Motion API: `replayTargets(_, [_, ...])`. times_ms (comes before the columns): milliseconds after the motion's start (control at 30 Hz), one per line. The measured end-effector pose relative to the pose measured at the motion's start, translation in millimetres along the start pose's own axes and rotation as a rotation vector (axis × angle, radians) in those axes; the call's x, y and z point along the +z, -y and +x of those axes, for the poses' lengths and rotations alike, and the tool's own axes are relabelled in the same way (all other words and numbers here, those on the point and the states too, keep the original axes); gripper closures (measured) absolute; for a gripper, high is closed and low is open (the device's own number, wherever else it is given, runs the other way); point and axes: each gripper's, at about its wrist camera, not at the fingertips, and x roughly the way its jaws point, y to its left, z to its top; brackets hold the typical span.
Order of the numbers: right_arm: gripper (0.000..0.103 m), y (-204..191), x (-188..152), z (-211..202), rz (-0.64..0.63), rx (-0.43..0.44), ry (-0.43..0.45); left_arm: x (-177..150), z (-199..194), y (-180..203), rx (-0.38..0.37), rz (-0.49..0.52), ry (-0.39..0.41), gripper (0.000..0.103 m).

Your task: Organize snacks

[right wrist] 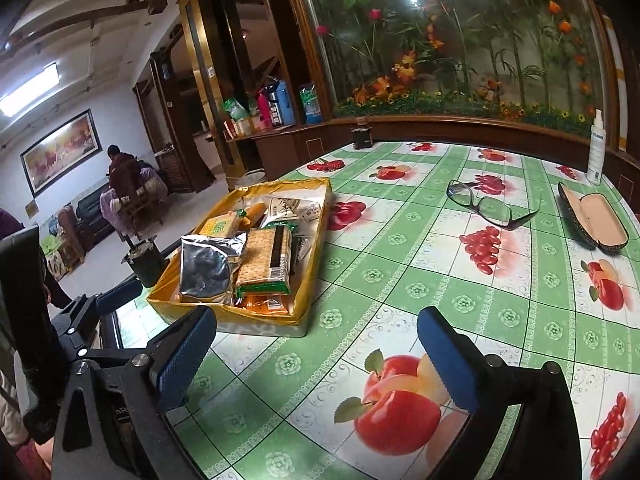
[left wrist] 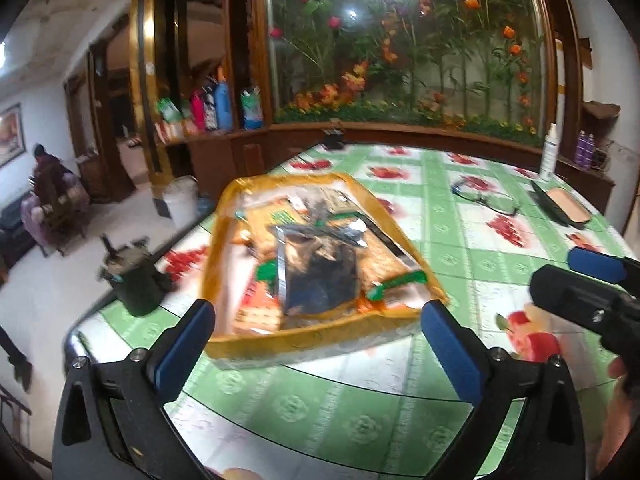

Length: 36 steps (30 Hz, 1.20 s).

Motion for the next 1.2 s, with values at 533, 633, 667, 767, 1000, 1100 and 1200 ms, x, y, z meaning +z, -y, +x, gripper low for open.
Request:
replayTargets(533, [0.001,-5.1,-1.2,3.0,-0.051,-0.059,-0.030,-3.3,-0.1,-6.0,0.066,0.035,-0.056,0.000])
replayTargets(633, [0.001,-6.4,-1.5,1.6,-0.063,-0.065,-0.019,-1.7,3.7,-13.0,0.037,-0.003,-0.102,0.000])
replayTargets(667, [0.001,-6.5,-1.3,1.4,-0.064,-0.067,-0.017,-1.4,4.9,-15.4,0.026,-0.015,-0.114,0.000])
replayTargets(767, [0.001,-4.2,-1.1,3.3,-0.062,-0.081,-0.029,-2.7,9.6,-21.6,0.008,-0.044,-0.149,0.000])
replayTargets(1000, [0.001,-3.3,-0.8,4.5,-0.048,-0.014,-0.041,-6.0,15.5,-31.4,0.042,-0.088,-0.177,0.000])
replayTargets(1100, [0.001,-4.7,-1.6,0.7,-0.045,0.024,-0.016,-7.0,15.9,-31.2,0.066,-0.084,-0.173,0.000])
replayTargets(1200, [0.001,-7.7,-2.3,-2.2,-0.055,0.036,0.007,-7.5,15.8,-29.9,0.081,-0.076,-0.174,0.000])
